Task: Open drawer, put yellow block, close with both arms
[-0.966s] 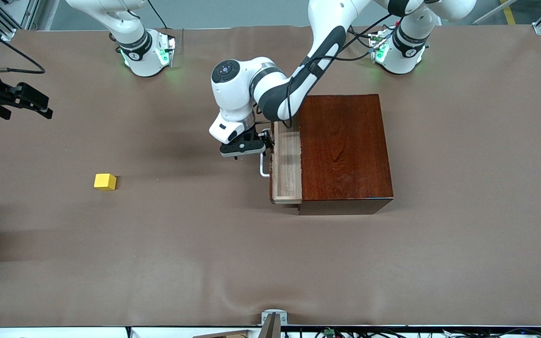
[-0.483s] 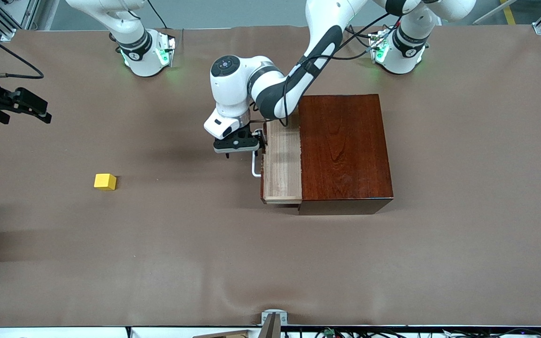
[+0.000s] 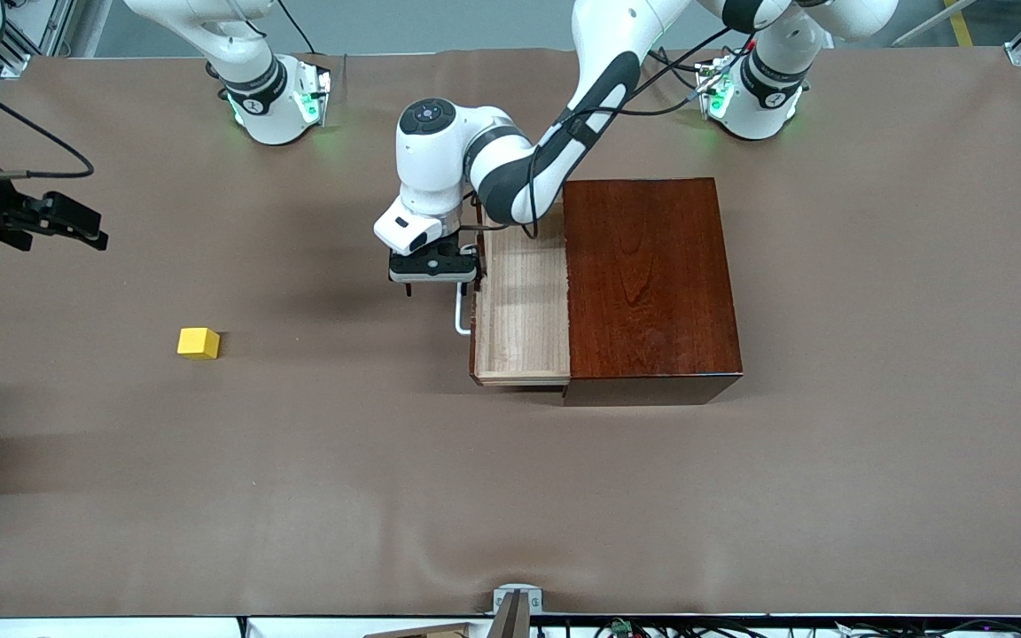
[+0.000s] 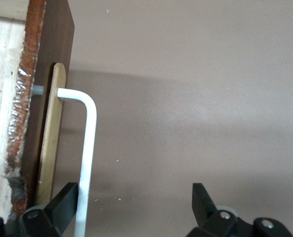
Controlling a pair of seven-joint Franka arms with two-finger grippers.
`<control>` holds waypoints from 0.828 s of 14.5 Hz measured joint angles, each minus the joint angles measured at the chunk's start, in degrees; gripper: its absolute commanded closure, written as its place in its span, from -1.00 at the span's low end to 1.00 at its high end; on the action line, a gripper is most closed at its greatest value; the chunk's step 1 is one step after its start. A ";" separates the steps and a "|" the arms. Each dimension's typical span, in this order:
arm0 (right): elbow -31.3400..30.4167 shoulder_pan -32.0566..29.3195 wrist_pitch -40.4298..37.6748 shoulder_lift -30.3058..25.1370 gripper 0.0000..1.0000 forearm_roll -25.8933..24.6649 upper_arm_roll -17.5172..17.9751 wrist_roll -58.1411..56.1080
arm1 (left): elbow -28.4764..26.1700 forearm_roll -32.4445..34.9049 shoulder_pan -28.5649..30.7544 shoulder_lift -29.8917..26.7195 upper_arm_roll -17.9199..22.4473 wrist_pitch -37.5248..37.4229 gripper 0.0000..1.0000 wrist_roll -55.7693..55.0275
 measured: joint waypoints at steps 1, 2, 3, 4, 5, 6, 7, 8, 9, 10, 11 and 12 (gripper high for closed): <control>0.01 -0.24 0.01 0.38 -1.00 0.00 -0.07 0.00 | 0.01 0.00 0.00 0.00 0.01 0.00 -1.00 0.00; 0.02 -0.34 0.02 0.74 -1.00 0.00 -0.12 0.00 | 0.01 0.00 0.01 0.00 0.01 0.00 -1.00 -0.01; 0.02 -0.37 0.02 1.15 -1.00 0.00 -0.13 0.00 | 0.02 -0.01 0.03 -0.01 0.02 0.00 -1.00 -0.10; 0.02 -0.37 0.02 1.60 -1.00 0.00 -0.12 0.00 | 0.10 -0.01 0.09 -0.02 0.02 0.01 -1.00 -0.37; 0.02 -0.37 0.02 2.07 -1.00 0.00 -0.13 0.00 | 0.18 -0.05 0.19 -0.02 0.02 0.09 -1.00 -0.72; 0.01 -0.37 0.01 2.60 -1.00 0.00 -0.11 0.00 | 0.31 -0.15 0.28 -0.01 0.01 0.13 -1.00 -0.78; -0.01 -0.37 0.04 3.21 -1.00 0.00 -0.10 0.00 | 0.51 -0.28 0.38 -0.01 0.01 0.14 -1.00 -0.79; -0.02 -0.37 0.31 3.91 -1.00 0.00 -0.09 0.00 | 0.86 -0.38 0.51 -0.03 0.02 0.05 -1.00 -0.79; -0.04 -0.37 0.93 4.72 -1.00 0.00 -0.07 0.00 | 1.37 -0.41 0.63 -0.10 0.02 -0.51 -1.00 -0.79; -0.05 -0.37 1.44 5.59 -1.00 0.00 -0.07 0.00 | 1.91 -0.47 0.71 -0.30 0.03 -1.88 -1.00 -0.79; -0.06 -0.37 1.89 6.43 -1.00 0.00 -0.08 0.00 | 2.32 -0.51 0.73 -0.76 0.02 -3.89 -1.00 -0.79; -0.06 -0.37 2.24 7.16 -1.00 -0.02 -0.09 0.00 | 2.58 -0.52 0.70 -1.38 -0.06 -6.35 -1.00 -0.79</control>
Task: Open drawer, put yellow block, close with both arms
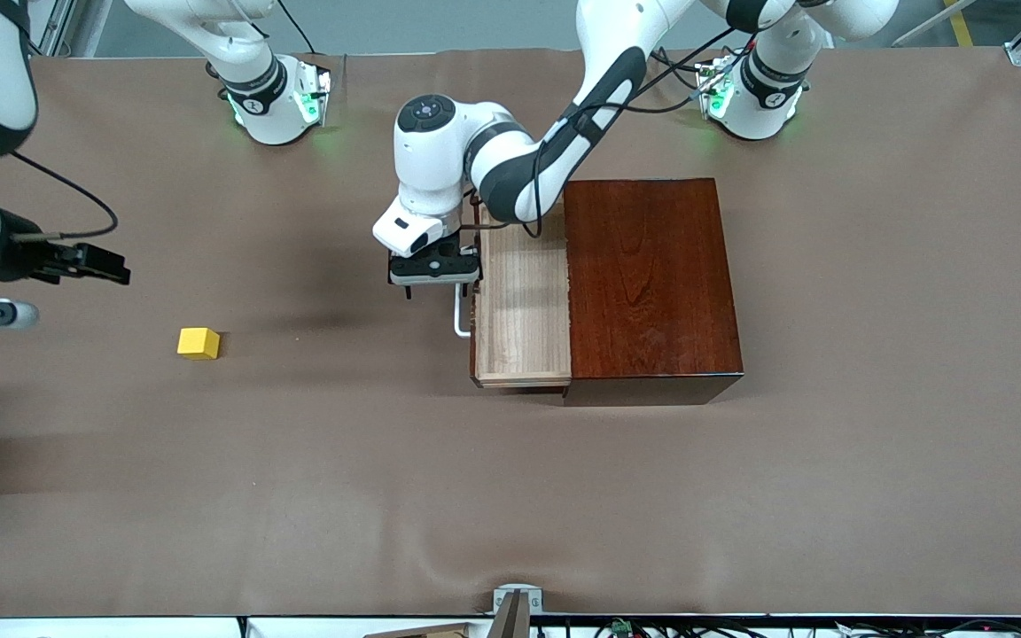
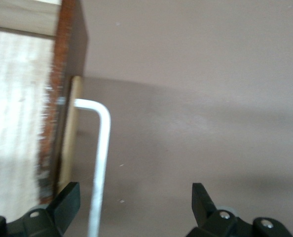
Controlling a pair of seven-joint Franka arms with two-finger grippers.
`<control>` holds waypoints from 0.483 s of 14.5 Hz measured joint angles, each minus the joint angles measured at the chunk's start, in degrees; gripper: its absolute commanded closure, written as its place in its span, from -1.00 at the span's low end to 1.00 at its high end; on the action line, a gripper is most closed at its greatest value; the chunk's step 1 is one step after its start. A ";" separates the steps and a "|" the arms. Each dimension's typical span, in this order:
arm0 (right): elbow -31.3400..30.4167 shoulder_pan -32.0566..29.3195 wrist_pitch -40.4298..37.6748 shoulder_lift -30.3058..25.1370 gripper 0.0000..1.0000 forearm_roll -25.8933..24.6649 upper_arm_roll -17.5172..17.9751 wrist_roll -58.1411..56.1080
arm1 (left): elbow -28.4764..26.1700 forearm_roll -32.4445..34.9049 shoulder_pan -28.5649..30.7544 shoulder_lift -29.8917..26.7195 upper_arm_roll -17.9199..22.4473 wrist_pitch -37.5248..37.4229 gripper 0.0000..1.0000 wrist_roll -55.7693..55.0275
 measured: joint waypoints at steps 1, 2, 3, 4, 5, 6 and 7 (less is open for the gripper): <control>-0.03 0.00 0.34 0.65 -1.00 -0.02 -0.03 0.00 | 0.16 0.00 -0.08 -0.65 -0.15 -2.46 -1.00 0.00; -0.18 -0.02 0.97 1.16 -1.00 -0.03 -0.05 0.00 | 0.36 0.00 -0.21 -1.26 -0.27 -4.62 -1.00 0.00; -0.58 -0.09 1.82 1.55 -1.00 -0.04 -0.09 0.00 | 0.49 0.00 -0.33 -1.97 -0.30 -6.77 -1.00 0.00; -1.19 -0.30 2.77 1.85 -1.00 -0.05 -0.13 0.00 | 0.71 0.00 -0.33 -2.88 -0.27 -8.43 -1.00 0.00; -1.84 -0.67 3.67 2.14 -1.00 -0.05 -0.14 0.00 | 0.95 0.00 -0.22 -4.24 -0.19 -10.21 -1.00 0.00; -2.40 -1.01 4.36 2.52 -1.00 -0.05 -0.16 0.00 | 1.15 0.00 0.04 -6.14 -0.08 -12.51 -1.00 0.02; -2.82 -1.31 4.92 3.08 -1.00 -0.05 -0.20 0.00 | 1.29 0.02 0.52 -8.32 0.08 -15.35 -1.00 0.27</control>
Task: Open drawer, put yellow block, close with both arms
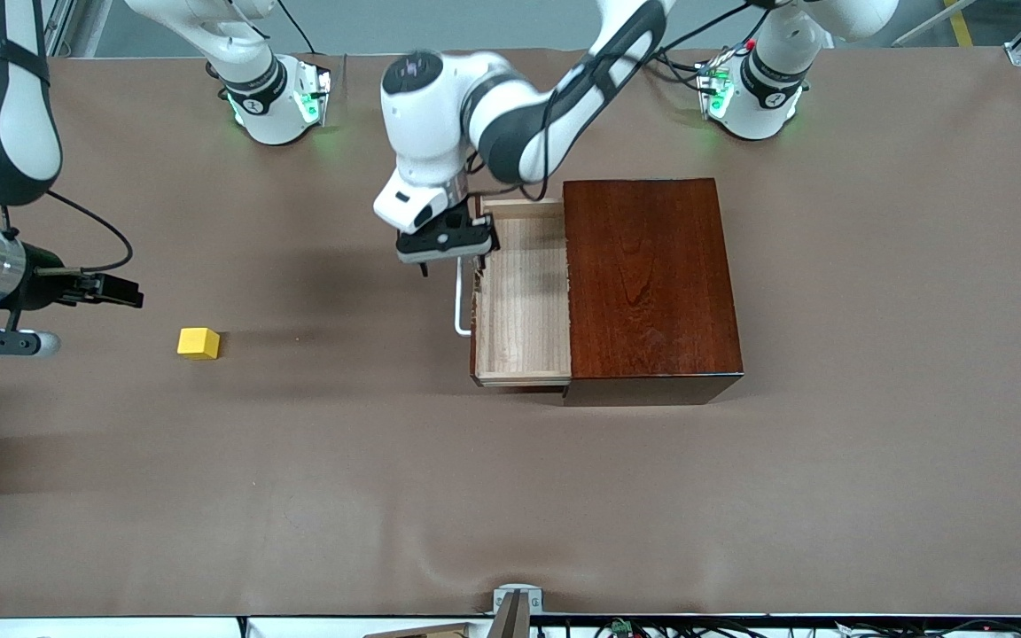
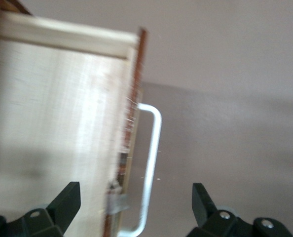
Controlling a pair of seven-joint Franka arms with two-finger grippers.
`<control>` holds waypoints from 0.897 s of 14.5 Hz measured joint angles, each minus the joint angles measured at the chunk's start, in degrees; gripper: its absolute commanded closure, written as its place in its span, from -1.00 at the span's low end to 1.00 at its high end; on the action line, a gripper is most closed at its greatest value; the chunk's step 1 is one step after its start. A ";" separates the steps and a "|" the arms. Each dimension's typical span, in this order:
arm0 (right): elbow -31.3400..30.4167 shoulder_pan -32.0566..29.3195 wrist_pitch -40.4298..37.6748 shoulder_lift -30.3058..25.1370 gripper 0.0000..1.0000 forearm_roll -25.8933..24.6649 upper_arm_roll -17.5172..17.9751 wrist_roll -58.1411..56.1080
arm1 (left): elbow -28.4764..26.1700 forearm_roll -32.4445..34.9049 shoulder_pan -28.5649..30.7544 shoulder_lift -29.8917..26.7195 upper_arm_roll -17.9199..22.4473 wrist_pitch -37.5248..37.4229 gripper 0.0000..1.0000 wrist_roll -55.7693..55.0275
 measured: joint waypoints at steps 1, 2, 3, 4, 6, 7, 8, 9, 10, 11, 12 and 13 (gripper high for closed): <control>-0.34 -0.35 0.54 0.67 -1.00 0.00 -0.04 0.00 | 0.14 0.01 0.86 -2.42 0.20 -3.23 -1.00 1.36; -0.60 -0.76 1.05 1.45 -1.00 0.00 -0.07 0.00 | 0.19 0.01 2.16 -4.89 0.29 -6.58 -1.00 4.13; -0.72 -1.16 1.80 2.33 -1.00 0.00 -0.10 0.00 | 0.17 0.01 3.87 -7.25 0.35 -9.53 -1.00 7.74; -0.79 -1.54 2.73 3.21 -1.00 0.00 -0.18 0.00 | 0.09 0.00 5.94 -9.38 0.38 -12.14 -1.00 11.41; -1.10 -2.11 4.52 4.68 -1.00 0.00 -0.24 0.00 | -0.46 -0.01 10.62 -12.82 0.40 -16.65 -1.00 17.33; -1.56 -2.30 5.78 5.29 -1.00 0.00 -0.24 0.00 | -0.72 -0.01 12.92 -13.99 0.41 -18.54 -1.00 19.11; -2.43 -2.47 7.45 5.79 -1.00 0.00 -0.25 0.00 | -0.91 -0.02 15.18 -14.89 0.35 -19.86 -1.00 20.27; -3.60 -2.59 9.29 6.14 -1.00 0.00 -0.26 0.00 | -1.00 -0.02 17.12 -15.55 0.33 -20.72 -1.00 21.39; -4.81 -2.70 11.04 6.38 -1.00 0.00 -0.27 0.00 | -1.02 -0.02 18.86 -16.16 0.34 -21.77 -1.00 22.68; -5.90 -2.86 12.56 6.65 -1.00 0.00 -0.29 0.00 | -1.04 -0.02 20.56 -16.81 0.33 -22.91 -1.00 24.37; -6.71 -3.02 13.87 7.05 -1.00 0.00 -0.31 0.00 | -1.08 -0.02 22.29 -17.52 0.33 -23.76 -1.00 26.18; -7.42 -3.18 15.22 7.65 -1.00 0.00 -0.33 0.00 | -1.13 -0.02 24.06 -18.25 0.32 -24.36 -1.00 27.70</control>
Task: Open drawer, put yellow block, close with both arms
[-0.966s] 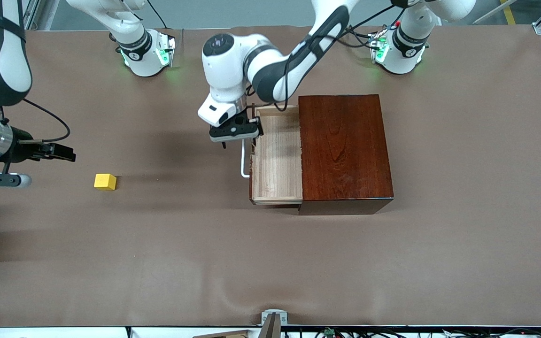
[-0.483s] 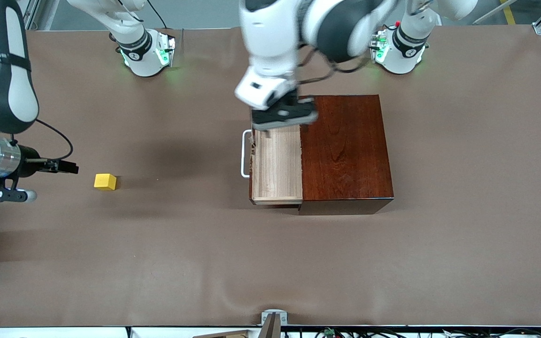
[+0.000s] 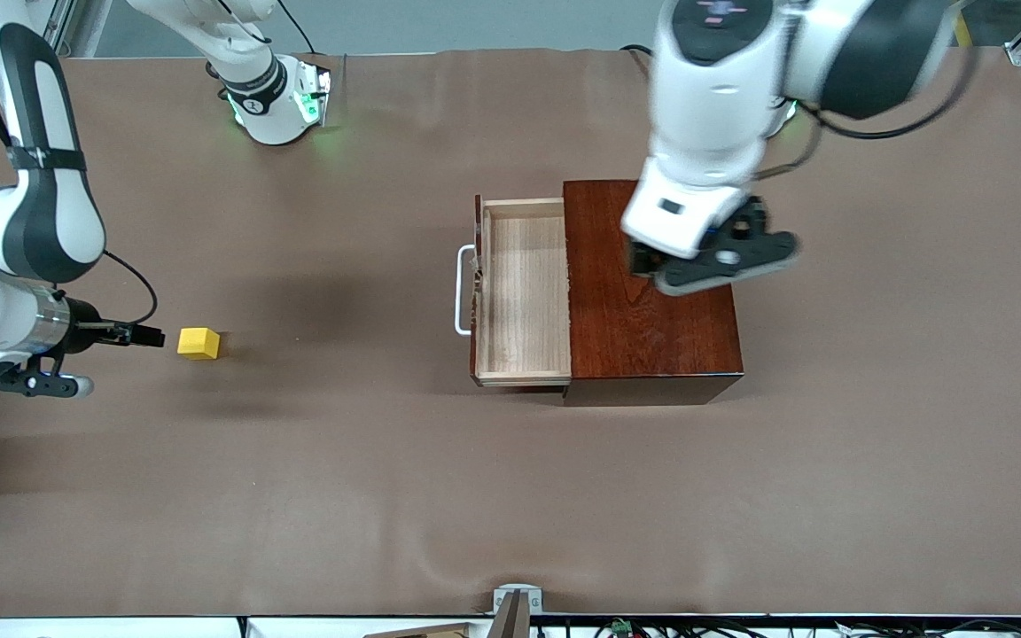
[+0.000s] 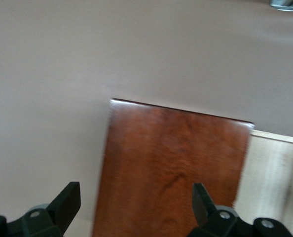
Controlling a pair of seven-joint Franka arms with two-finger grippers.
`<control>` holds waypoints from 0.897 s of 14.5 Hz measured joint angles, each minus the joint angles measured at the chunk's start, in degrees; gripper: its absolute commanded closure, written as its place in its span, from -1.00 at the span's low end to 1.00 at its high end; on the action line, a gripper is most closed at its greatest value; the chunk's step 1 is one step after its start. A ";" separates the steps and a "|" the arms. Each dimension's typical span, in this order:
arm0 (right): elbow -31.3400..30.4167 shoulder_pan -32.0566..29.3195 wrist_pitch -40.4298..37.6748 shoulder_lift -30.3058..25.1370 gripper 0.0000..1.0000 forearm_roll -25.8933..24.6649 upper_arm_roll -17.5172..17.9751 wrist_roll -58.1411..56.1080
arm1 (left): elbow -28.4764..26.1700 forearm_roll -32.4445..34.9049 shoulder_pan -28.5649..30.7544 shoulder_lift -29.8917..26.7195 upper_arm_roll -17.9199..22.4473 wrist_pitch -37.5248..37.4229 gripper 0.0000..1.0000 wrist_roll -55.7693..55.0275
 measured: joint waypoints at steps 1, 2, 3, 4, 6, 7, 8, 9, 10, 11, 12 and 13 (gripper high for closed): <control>-0.57 -0.22 1.38 0.73 -1.00 0.00 -0.02 0.00 | -0.14 0.00 1.82 -0.82 -0.01 -0.55 -1.00 1.58; -1.35 -0.58 3.23 1.47 -1.00 0.00 -0.02 -0.03 | -0.44 -0.01 3.60 -1.69 -0.04 -0.76 -1.00 3.25; -2.44 -0.98 5.66 2.07 -1.00 0.00 -0.03 -0.10 | -0.89 0.00 5.38 -2.65 -0.10 -0.80 -1.00 4.79; -3.71 -1.29 7.87 2.51 -1.00 0.00 -0.03 -0.13 | -1.25 -0.07 6.91 -3.47 -0.16 -0.80 -1.00 6.19; -5.81 -1.41 10.29 2.99 -1.00 0.00 -0.01 -0.14 | -1.59 -1.09 9.97 -4.56 -0.79 -0.80 -1.00 9.57; -6.39 -1.41 10.79 3.13 -1.00 0.00 0.10 -0.14 | -1.68 -1.83 12.14 -4.92 -1.74 -0.80 -1.00 11.39; -6.83 -1.40 11.61 3.33 -1.00 0.00 0.21 -0.14 | -1.76 -2.31 14.35 -5.25 -2.68 -0.80 -1.00 13.12; -7.24 -1.40 12.63 3.65 -1.00 0.00 0.30 -0.19 | -1.93 -2.58 16.00 -5.54 -3.21 -0.79 -1.00 14.71; -7.59 -1.40 13.58 4.11 -1.00 0.00 0.33 -0.36 | -2.36 -2.72 17.04 -5.94 -3.41 -0.80 -1.00 15.85; -8.13 -1.40 14.61 4.59 -1.00 0.00 0.33 -0.56 | -3.07 -2.75 17.62 -6.44 -3.50 -0.80 -1.00 16.35; -8.76 -1.40 15.63 4.97 -1.00 0.00 0.33 -0.68 | -4.00 -2.76 17.81 -7.06 -3.52 -0.80 -1.00 16.48; -9.42 -1.40 16.64 5.29 -1.00 0.00 0.34 -0.77 | -5.25 -2.76 17.80 -7.83 -3.55 -0.80 -1.00 16.50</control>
